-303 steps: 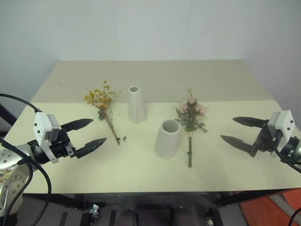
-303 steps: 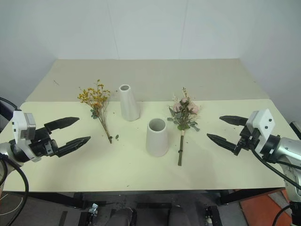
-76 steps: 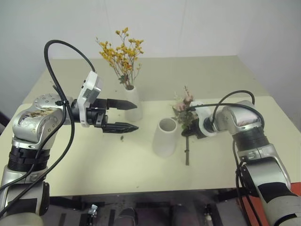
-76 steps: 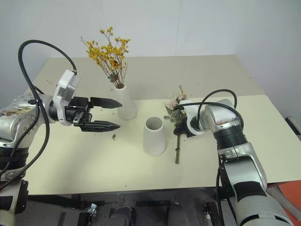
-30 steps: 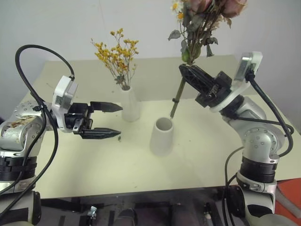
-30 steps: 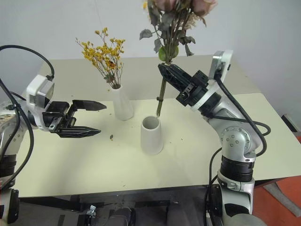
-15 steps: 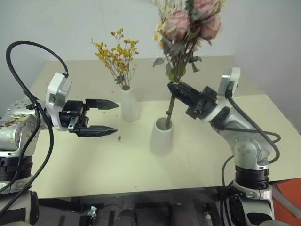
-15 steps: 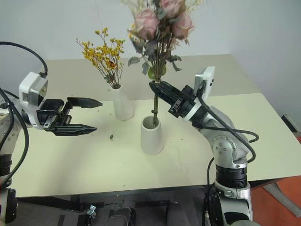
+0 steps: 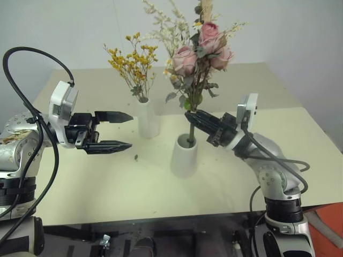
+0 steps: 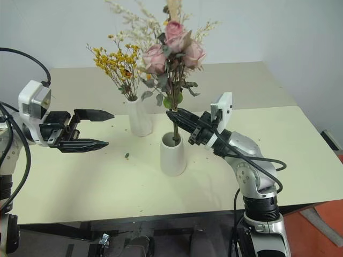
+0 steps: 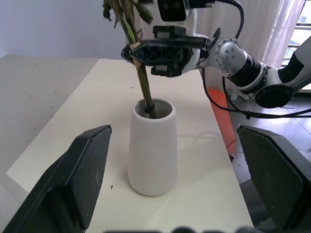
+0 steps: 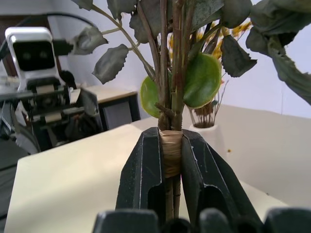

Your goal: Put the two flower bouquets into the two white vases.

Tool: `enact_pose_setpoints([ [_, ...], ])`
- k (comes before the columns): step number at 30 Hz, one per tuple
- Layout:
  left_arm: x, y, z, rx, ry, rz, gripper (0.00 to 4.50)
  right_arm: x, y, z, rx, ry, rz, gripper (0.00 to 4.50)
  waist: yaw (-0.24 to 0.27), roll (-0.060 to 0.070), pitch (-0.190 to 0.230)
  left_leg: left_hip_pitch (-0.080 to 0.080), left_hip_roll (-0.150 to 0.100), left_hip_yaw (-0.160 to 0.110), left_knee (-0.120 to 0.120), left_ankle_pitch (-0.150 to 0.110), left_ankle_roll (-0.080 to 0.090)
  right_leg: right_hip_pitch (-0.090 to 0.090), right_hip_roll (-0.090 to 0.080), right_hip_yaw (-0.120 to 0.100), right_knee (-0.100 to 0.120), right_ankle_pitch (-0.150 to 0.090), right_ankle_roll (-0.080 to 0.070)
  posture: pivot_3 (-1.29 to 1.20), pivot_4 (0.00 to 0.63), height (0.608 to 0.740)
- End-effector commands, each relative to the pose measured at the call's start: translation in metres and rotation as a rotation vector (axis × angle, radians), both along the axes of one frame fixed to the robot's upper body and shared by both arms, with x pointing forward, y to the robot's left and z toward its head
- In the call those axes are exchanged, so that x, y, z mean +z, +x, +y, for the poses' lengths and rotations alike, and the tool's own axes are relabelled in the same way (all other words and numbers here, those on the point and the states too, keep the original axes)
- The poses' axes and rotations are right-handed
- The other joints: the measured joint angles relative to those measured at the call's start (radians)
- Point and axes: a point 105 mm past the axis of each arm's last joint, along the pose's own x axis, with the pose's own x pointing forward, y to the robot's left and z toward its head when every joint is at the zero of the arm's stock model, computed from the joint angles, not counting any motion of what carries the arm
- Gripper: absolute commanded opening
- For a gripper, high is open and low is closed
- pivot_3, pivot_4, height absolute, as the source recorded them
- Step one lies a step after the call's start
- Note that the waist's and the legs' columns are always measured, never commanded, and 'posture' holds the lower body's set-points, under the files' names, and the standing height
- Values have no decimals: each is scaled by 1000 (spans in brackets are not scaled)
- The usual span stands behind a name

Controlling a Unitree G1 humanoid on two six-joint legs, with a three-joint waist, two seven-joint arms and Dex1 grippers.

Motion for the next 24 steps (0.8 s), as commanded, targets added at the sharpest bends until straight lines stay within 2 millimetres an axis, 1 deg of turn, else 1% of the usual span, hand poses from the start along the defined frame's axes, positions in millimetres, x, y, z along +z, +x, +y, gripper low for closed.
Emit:
enact_pose_setpoints([
  [1, 12, -5, 2, -9, -14, -54, 4500, 4, -5, -1, -2, 2, -72, 281, 1, 0, 0, 0, 0, 0, 0, 0, 0, 0, 0, 0, 0, 0, 0, 0, 150, 740],
  [5, 13, -4, 2, -11, -18, -55, 4500, 1, -5, -1, -16, 1, -86, 281, 0, 0, 0, 0, 0, 0, 0, 0, 0, 0, 0, 0, 0, 0, 0, 0, 150, 740],
  [9, 14, -4, 2, -11, -21, -57, 4500, -8, -8, 2, -6, -27, -100, 281, 2, 0, 0, 1, 0, 0, 0, 0, 0, 0, 0, 0, 0, 0, 0, 0, 150, 740],
  [11, 14, -3, 2, -10, -22, -58, 4500, -11, -10, 3, 2, -32, -105, 1005, 2, 0, 0, 1, 0, 0, 0, 0, 0, 0, 0, 0, 0, 0, 0, 0, 150, 740],
  [12, 14, -3, 2, -9, -22, -59, 4500, -11, -10, 3, 6, -33, -107, 1237, 2, 0, 0, 1, 0, 0, 0, 0, 0, 0, 0, 0, 0, 0, 0, 0, 150, 740],
  [14, 14, -4, 2, -9, -22, -58, 4500, -11, -11, 3, 9, -30, -111, 1904, 2, 0, 0, 1, 0, 0, 0, 0, 0, 0, 0, 0, 0, 0, 0, 0, 150, 740],
  [21, 14, -3, 3, -8, -21, -59, 4500, -9, -12, -6, -3, -27, -132, 4295, 3, 0, 0, 1, 1, 0, 0, 0, 0, 0, 1, 0, 0, 0, 0, 0, 150, 740],
  [22, 14, -3, 3, -8, -21, -59, 4500, -9, -12, -8, -8, -32, -138, 4440, 3, 0, 0, 1, 1, 0, 0, 0, 0, 0, 1, 0, 0, 0, 0, 0, 150, 740],
  [24, 14, -3, 3, -9, -20, -59, 4500, -8, -14, -12, -9, -38, -146, 4440, 4, 0, 0, 1, 1, 0, 0, 0, 0, 0, 1, 0, 0, 0, 0, 0, 150, 740],
])
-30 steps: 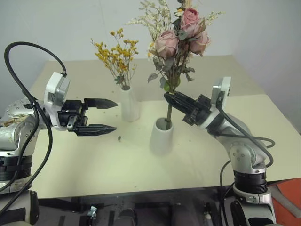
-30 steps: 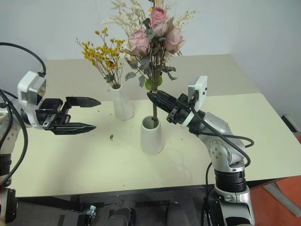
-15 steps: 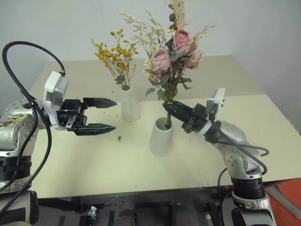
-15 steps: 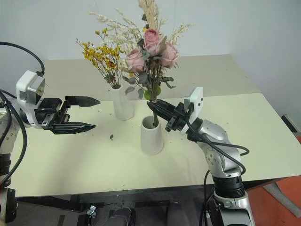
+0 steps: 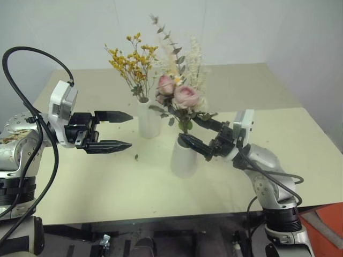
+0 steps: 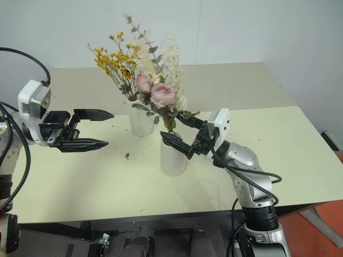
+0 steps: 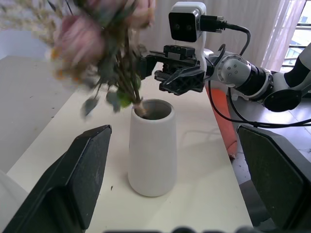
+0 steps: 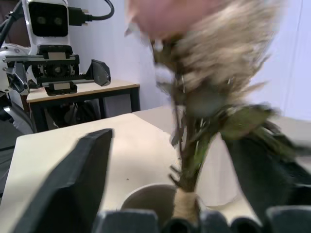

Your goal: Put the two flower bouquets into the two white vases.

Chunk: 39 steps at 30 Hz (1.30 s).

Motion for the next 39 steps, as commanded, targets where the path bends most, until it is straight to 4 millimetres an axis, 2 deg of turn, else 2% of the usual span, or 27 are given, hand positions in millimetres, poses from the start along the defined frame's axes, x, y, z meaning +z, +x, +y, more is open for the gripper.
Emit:
enact_pose_setpoints([
  [1, 14, -4, 2, -10, -17, -59, 4500, 12, -7, -10, 0, 11, -67, 4440, 1, 0, 0, 0, 0, 0, 0, 0, 0, 0, 0, 0, 0, 0, 0, 0, 150, 740],
  [5, 14, -4, 3, -8, -16, -59, 4500, 14, -8, -22, -9, -31, -95, 4440, 3, 0, 0, 0, 0, 0, 0, 0, 0, 0, 0, 0, 0, 0, 0, 0, 150, 740],
  [8, 14, -4, 3, -6, -15, -57, 4500, 16, -1, -36, -56, -64, -95, 4440, 4, 0, 0, 0, 0, 0, 0, 0, 0, 0, 0, 0, 0, 0, 0, 0, 150, 740],
  [15, 11, -6, 11, 40, -10, -44, 4500, 15, 3, -82, -92, -204, -42, 4440, 13, 0, 0, 0, 0, 1, 0, 0, 0, 1, 0, 0, -1, 0, 0, 0, 150, 740],
  [24, 9, -11, 26, 138, -6, -40, 4500, 8, 0, -121, -90, -362, 46, 4440, 17, 0, 0, 1, 1, 2, 0, 0, 0, 2, 0, 1, -1, 0, 0, 0, 150, 740],
  [29, 9, -14, 31, 175, 0, -34, 4500, 8, 1, -133, -93, -385, 66, 4440, 16, 0, 0, 2, 1, 3, 0, 0, 0, 2, 0, 1, -1, 0, 0, 0, 150, 740],
  [39, 6, -15, 37, 223, -5, -36, 4500, 11, -2, -138, -92, -407, 68, 4440, 18, 0, 0, 2, 2, 5, 0, 0, 0, 2, 0, 2, -1, 0, -1, 0, 150, 740],
])
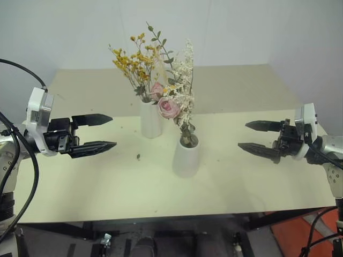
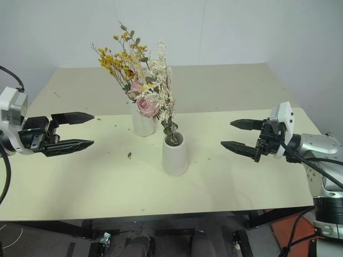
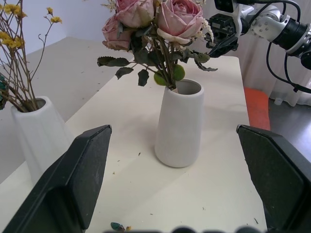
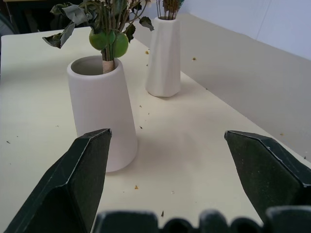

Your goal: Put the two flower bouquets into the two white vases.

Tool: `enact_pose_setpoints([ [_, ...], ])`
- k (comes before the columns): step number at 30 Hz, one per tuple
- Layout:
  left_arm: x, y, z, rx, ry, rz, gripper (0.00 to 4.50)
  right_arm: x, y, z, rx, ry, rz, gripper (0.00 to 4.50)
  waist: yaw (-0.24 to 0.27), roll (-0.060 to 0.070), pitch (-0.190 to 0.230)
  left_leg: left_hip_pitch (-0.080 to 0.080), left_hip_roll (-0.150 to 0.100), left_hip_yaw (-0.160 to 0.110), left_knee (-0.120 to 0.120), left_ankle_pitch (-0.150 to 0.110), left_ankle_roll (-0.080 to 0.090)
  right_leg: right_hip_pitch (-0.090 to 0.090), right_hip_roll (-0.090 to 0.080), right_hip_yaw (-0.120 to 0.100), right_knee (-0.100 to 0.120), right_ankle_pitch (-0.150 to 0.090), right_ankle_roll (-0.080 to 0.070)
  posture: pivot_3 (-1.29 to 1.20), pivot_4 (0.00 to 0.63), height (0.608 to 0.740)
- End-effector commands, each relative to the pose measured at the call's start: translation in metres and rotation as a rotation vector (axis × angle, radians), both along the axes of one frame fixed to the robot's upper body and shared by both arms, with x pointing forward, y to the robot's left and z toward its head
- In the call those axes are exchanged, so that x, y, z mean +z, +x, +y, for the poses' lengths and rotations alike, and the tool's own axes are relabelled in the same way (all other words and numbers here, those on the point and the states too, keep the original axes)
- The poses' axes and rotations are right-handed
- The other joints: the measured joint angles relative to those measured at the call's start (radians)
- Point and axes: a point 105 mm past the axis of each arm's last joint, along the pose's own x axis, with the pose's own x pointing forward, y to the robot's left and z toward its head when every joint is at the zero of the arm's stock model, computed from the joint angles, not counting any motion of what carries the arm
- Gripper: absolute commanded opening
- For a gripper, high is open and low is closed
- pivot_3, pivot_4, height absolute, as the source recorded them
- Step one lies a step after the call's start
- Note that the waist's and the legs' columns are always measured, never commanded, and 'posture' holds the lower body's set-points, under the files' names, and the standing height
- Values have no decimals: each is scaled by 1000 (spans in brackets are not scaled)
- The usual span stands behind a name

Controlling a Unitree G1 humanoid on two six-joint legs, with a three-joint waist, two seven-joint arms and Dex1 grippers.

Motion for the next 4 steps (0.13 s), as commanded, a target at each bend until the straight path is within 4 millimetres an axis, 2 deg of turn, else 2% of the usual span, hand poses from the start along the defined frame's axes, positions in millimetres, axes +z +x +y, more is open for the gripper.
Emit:
enact_pose_setpoints([
  [1, 12, -6, 1, 3, 6, -52, 4500, 16, -4, -7, -12, -9, -53, 4440, 0, 0, 0, 0, 0, 0, 0, 0, 0, 0, 0, 0, 0, 0, 0, 0, 150, 740],
  [4, 11, -6, 1, 5, 5, -51, 4500, 17, -4, -7, -14, -13, -55, 4440, 0, 0, 0, 0, 0, 0, 0, 0, 0, 0, 0, 0, 0, 0, 0, 0, 150, 740],
])
